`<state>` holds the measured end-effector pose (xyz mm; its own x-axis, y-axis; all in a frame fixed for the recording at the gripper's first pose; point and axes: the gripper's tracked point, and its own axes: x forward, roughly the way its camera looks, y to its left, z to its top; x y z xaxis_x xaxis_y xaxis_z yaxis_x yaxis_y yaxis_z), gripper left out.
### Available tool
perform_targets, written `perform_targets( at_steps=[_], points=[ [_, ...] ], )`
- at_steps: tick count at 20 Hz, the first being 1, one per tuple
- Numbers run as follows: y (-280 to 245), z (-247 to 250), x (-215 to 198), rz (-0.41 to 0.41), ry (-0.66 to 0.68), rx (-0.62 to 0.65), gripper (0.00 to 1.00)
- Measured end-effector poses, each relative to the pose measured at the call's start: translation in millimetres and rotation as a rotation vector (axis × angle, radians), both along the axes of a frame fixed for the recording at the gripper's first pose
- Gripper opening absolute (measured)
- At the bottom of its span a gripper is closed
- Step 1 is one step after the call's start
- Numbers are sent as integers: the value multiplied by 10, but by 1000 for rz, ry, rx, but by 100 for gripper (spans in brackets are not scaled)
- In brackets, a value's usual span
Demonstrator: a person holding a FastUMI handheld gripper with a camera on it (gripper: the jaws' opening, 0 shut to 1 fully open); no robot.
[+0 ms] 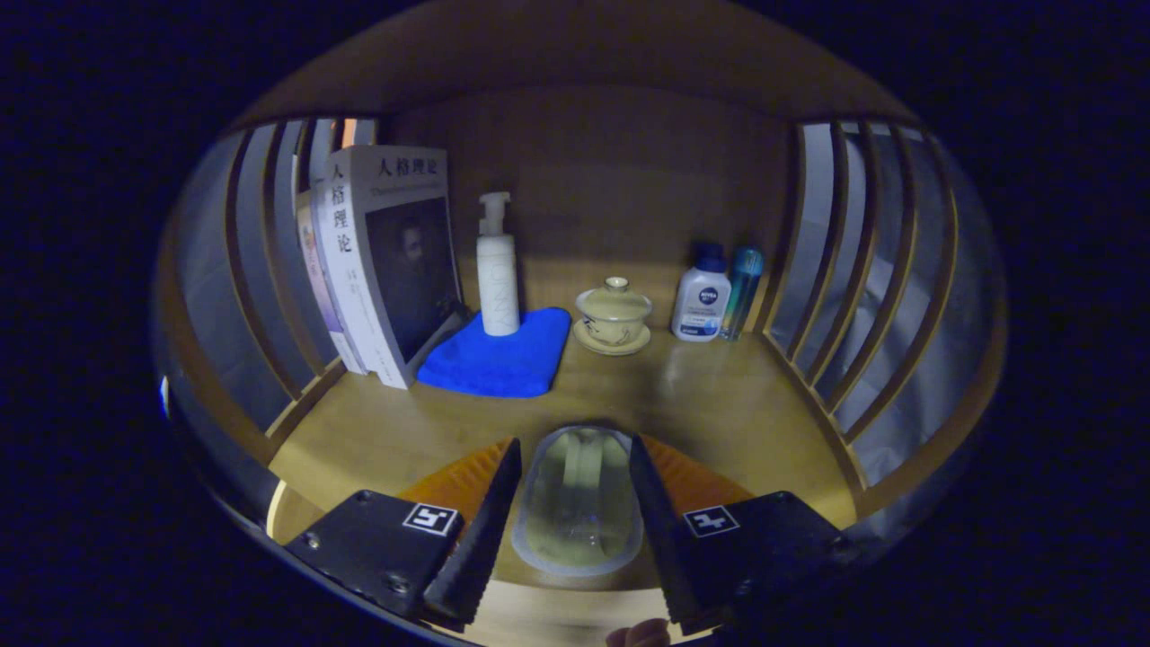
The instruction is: Pull open the drawer, take out the items inside it, and place them on the countertop above the cabinet.
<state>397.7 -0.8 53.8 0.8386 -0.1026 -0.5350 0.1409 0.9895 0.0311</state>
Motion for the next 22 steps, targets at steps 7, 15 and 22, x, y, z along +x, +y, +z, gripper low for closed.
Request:
perform_targets(
  at_steps=[7,15,22],
  points=[
    [163,271,-667,28,-164,6,84],
    [360,188,-1870,31,-340,-42,99],
    [508,-257,-2749,-34,-412,-61,99]
  ],
)
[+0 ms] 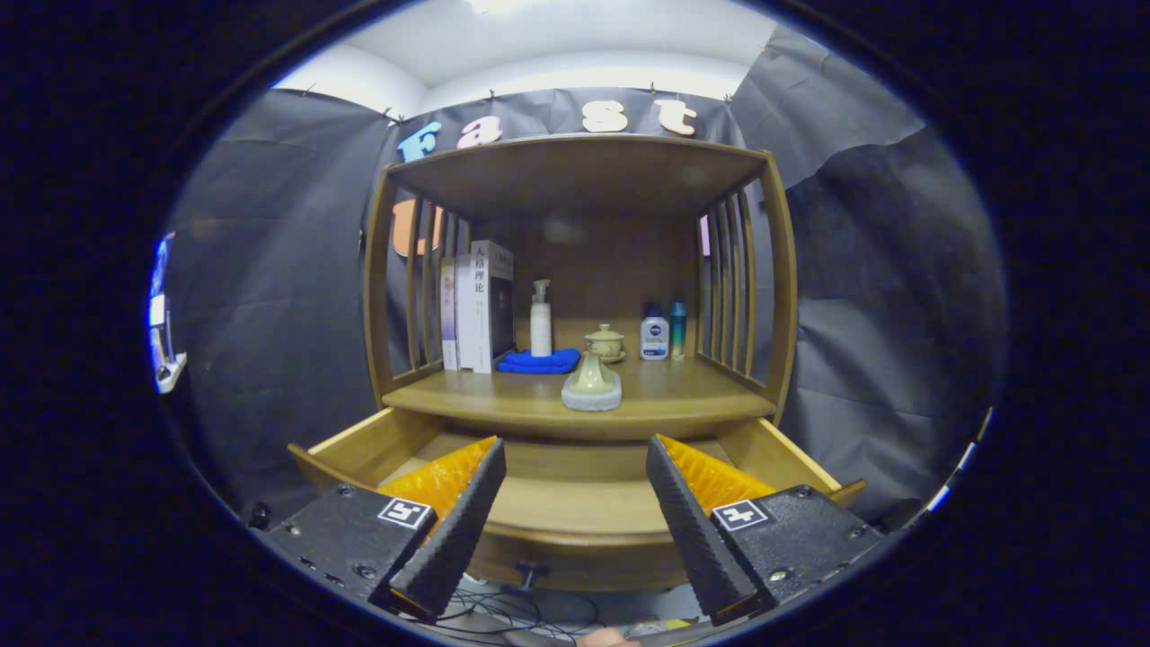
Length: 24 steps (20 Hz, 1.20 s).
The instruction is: Pull open the drawer, take out the items inside it, and place them on the countertop above the cabinet.
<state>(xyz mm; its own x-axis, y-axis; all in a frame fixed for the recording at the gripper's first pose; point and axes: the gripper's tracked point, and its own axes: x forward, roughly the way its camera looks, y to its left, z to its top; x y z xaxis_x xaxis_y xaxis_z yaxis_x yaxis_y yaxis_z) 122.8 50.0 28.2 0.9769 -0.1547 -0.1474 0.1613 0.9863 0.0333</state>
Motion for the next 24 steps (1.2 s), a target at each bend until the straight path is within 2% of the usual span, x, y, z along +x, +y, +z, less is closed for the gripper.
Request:
perform_targets(
  at_steps=[5,8,13,19,24],
  points=[
    [140,-325,-341,-6,-11,22,99],
    [202,-540,-395,-5,13,1,99],
    [400,-859,-294,25,62,39,99],
    [286,-975,-117,-37,53,51,99],
    [219,-1046,-12,-99,45,9,98]
  ],
)
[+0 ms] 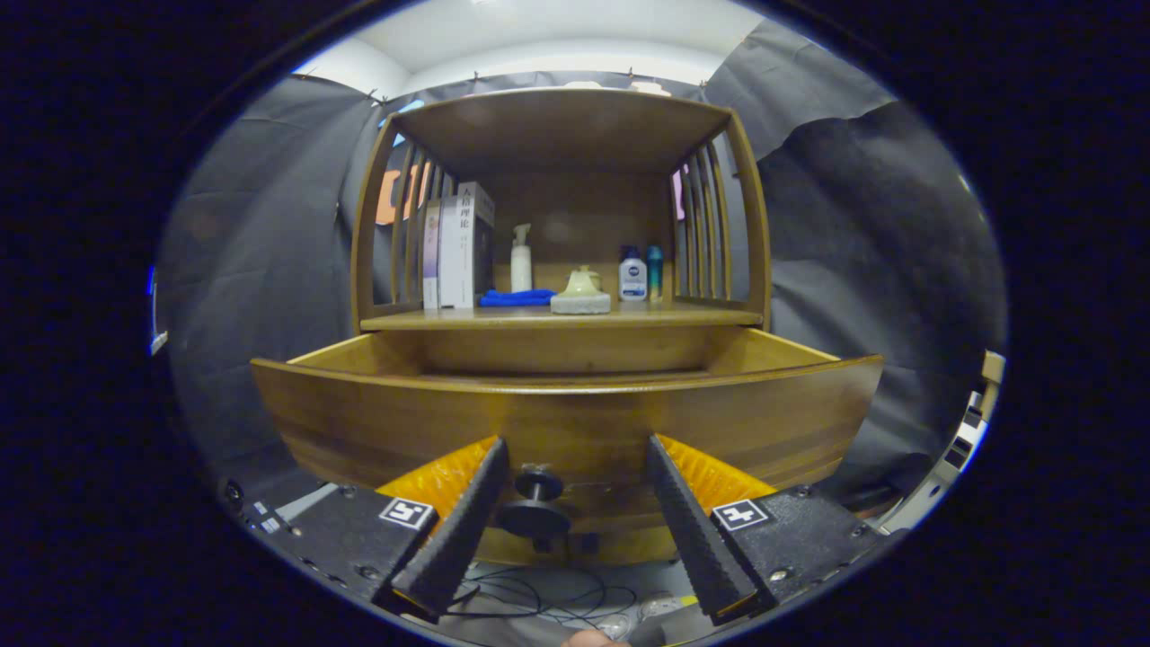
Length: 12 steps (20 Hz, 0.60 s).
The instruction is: Pull open the drawer, take out the items inside it, and place them on the countertop above the cabinet.
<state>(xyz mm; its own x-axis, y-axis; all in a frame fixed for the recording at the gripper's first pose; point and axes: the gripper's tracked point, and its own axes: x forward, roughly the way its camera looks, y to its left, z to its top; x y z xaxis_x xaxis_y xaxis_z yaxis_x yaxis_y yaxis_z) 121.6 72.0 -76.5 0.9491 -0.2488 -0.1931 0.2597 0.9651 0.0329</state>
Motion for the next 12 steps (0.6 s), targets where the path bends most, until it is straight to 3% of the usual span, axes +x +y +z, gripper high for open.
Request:
perform_targets(
  at_steps=[12],
  points=[
    [13,11,22,4,-7,-45,98]
  ],
)
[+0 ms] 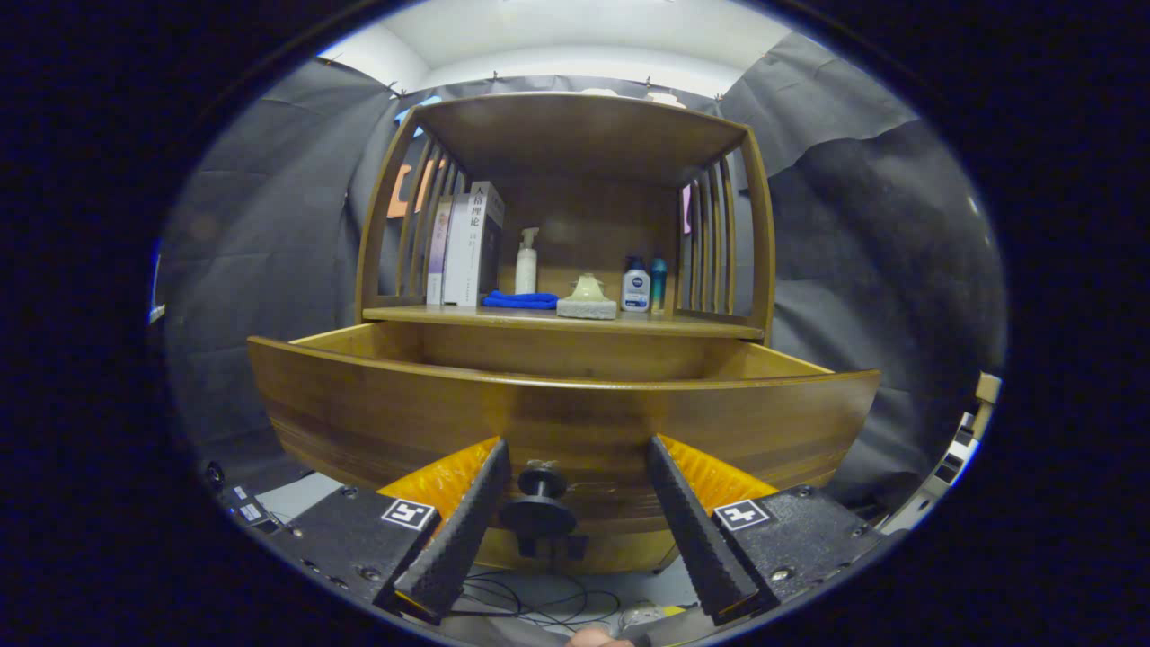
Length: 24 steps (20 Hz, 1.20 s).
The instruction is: Pull open the drawer, take out the items inside it, and place them on the countertop above the cabinet.
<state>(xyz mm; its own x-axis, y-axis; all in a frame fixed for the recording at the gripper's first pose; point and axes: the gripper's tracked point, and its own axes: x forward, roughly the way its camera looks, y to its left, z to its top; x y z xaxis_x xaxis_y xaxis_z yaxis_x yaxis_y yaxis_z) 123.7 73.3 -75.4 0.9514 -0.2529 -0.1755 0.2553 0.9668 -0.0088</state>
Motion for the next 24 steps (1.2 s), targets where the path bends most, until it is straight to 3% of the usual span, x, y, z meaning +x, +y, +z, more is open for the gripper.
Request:
perform_targets(
  at_steps=[24],
  points=[
    [-143,83,769,-1,14,-5,96]
  ],
)
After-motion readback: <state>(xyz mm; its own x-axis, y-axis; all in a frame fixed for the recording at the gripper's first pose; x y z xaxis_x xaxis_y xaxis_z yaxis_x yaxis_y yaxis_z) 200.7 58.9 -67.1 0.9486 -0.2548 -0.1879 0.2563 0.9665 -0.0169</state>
